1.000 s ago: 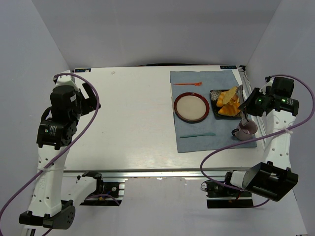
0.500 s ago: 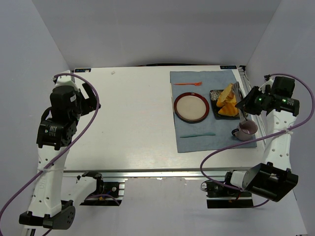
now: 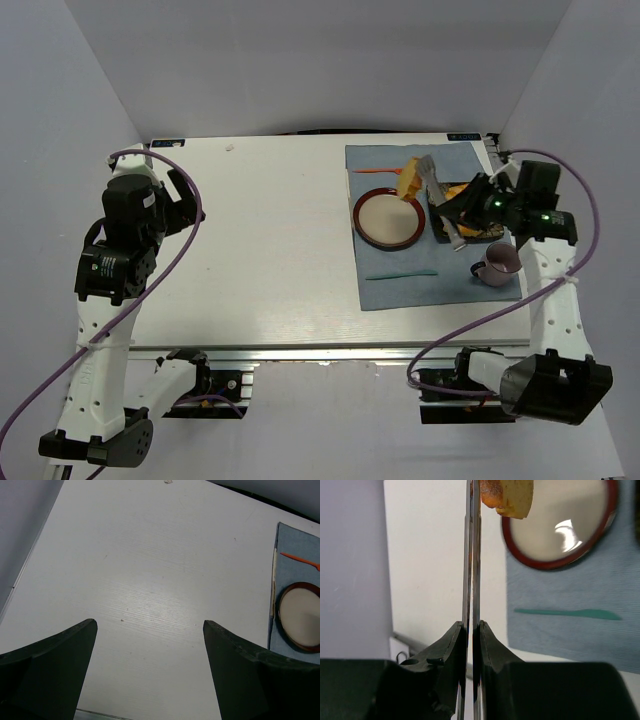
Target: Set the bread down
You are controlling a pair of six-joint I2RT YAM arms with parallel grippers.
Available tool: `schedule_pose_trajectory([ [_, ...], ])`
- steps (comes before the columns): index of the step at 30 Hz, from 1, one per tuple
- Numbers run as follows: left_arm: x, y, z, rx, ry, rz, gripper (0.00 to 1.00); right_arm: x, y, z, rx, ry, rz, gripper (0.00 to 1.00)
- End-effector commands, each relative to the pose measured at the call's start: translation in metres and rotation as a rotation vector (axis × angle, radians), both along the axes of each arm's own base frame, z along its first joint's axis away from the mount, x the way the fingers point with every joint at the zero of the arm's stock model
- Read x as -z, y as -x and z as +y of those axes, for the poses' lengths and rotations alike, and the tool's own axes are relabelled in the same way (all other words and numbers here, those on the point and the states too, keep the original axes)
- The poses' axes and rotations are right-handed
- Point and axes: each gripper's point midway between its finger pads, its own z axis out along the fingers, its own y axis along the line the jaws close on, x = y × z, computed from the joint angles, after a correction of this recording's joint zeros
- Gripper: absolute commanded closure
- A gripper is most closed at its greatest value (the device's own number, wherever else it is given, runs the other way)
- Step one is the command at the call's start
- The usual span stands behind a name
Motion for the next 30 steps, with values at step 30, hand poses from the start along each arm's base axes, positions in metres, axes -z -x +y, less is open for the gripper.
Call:
schedule_pose_trajectory([
  [30, -0.008, 0.002, 0.003, -0.020, 0.000, -0.027, 0.02, 0.138, -0.016, 0.027, 0.003, 0.124, 0.210, 1.00],
])
